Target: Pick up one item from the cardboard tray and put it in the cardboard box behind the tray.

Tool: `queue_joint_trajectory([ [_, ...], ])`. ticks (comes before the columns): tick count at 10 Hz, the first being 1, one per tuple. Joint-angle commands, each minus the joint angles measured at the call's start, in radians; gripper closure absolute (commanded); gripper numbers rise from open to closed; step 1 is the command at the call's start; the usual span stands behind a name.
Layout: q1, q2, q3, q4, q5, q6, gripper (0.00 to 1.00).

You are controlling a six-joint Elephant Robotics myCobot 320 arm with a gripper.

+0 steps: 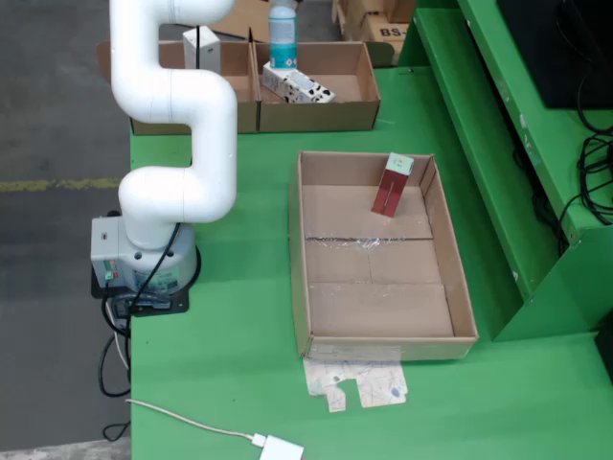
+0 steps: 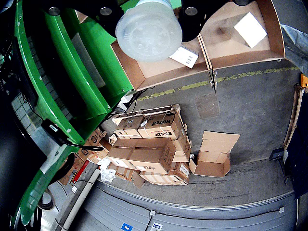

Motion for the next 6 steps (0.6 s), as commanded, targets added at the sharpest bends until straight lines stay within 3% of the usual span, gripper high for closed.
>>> queue_joint_trajectory([
  [1, 0.019, -0.548, 0.479, 0.808, -0.115, -0.265, 1.0],
  [2, 0.0, -0.603, 0.479, 0.809, -0.115, -0.168, 1.0],
  [4, -0.044, -0.652, 0.479, 0.81, -0.115, -0.256, 1.0],
  [6, -0.044, -0.652, 0.479, 0.81, -0.115, -0.235, 1.0],
])
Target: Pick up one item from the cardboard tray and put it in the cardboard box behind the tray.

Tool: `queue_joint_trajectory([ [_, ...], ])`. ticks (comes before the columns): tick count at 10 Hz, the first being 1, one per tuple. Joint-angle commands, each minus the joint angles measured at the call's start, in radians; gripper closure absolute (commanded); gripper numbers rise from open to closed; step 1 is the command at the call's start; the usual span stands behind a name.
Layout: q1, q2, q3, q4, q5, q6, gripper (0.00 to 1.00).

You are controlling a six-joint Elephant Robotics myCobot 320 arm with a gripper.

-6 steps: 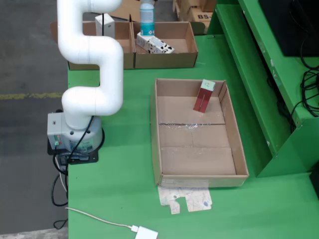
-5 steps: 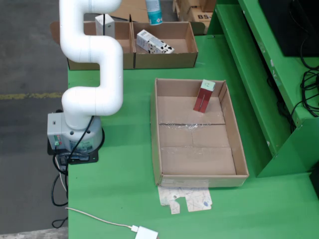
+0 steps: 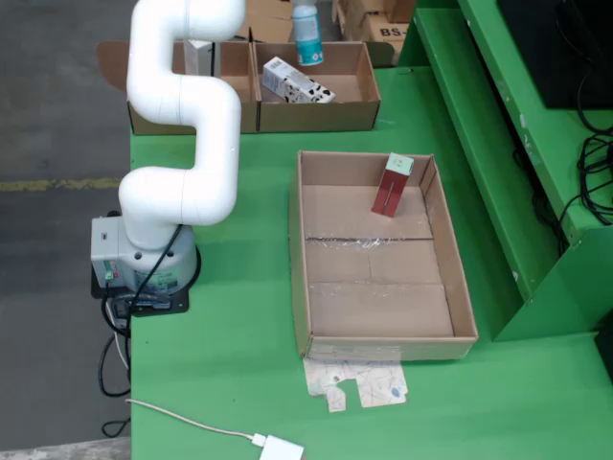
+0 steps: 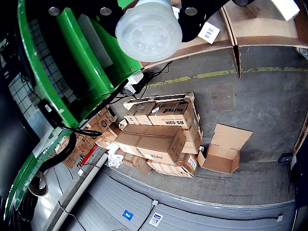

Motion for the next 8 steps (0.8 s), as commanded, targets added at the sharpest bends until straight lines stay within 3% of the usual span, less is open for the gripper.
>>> queue_joint_trajectory([
  [1, -0.023, -0.009, 0.028, 0.239, -0.01, 0.0, 1.0],
  [8, -0.097, -0.107, 0.028, 0.239, -0.01, 0.007, 1.0],
])
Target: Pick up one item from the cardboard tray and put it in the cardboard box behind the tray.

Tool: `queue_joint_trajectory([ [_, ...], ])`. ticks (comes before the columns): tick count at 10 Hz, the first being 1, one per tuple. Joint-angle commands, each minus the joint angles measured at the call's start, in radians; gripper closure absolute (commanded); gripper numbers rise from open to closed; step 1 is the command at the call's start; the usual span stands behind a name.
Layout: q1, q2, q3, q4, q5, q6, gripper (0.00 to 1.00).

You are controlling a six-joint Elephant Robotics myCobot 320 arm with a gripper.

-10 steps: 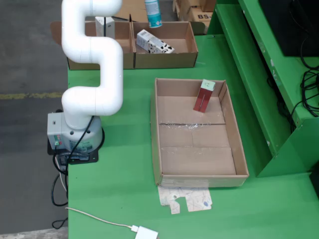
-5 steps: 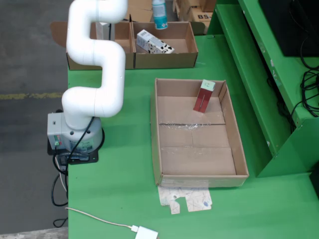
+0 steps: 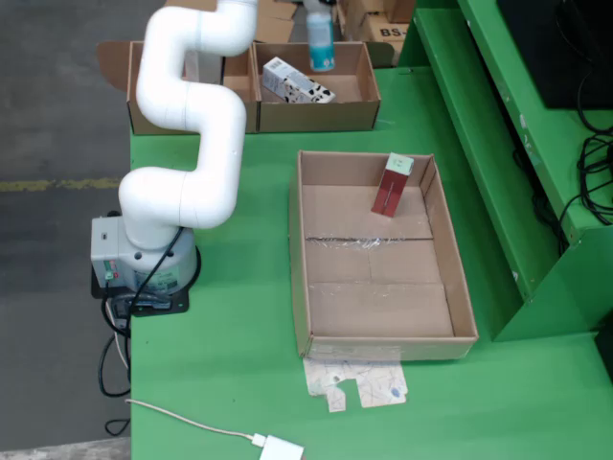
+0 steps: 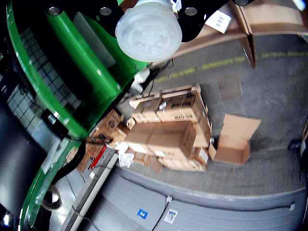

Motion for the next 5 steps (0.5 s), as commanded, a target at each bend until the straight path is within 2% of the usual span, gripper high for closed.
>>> queue_joint_trajectory([
  [1, -0.043, -0.014, 0.026, 0.012, -0.01, 0.001, 1.0],
  [5, -0.06, -0.04, 0.026, 0.012, -0.01, 0.001, 1.0],
])
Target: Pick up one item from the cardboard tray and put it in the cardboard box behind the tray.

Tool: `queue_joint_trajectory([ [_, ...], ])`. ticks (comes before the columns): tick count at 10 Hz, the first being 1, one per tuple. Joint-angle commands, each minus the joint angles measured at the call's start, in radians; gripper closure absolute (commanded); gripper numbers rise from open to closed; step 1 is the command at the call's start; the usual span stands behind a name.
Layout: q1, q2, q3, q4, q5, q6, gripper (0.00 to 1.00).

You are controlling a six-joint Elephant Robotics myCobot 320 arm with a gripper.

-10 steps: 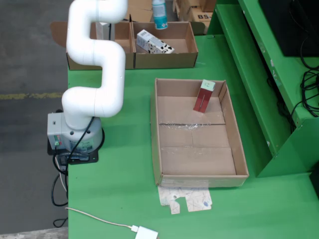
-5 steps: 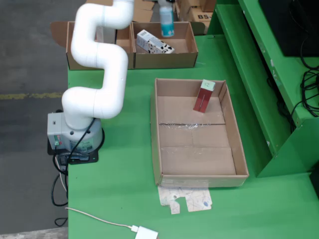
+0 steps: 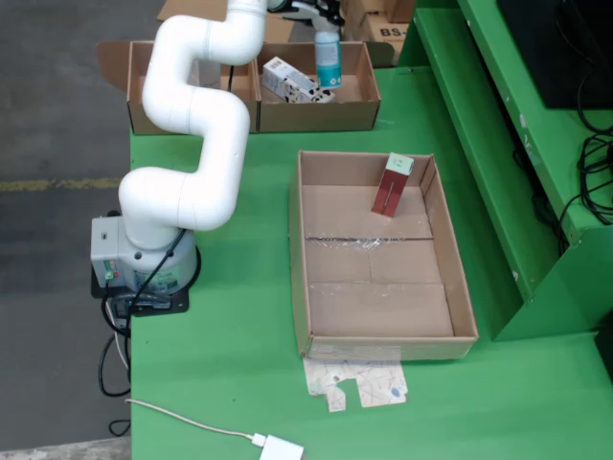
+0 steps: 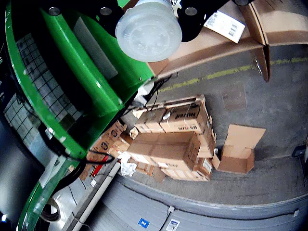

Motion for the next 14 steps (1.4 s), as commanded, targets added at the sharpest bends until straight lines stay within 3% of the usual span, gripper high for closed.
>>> queue_joint_trajectory([
  [1, -0.029, 0.002, 0.029, 0.012, -0.01, 0.001, 1.0],
  [14, -0.036, -0.023, 0.029, 0.012, -0.01, 0.001, 1.0],
])
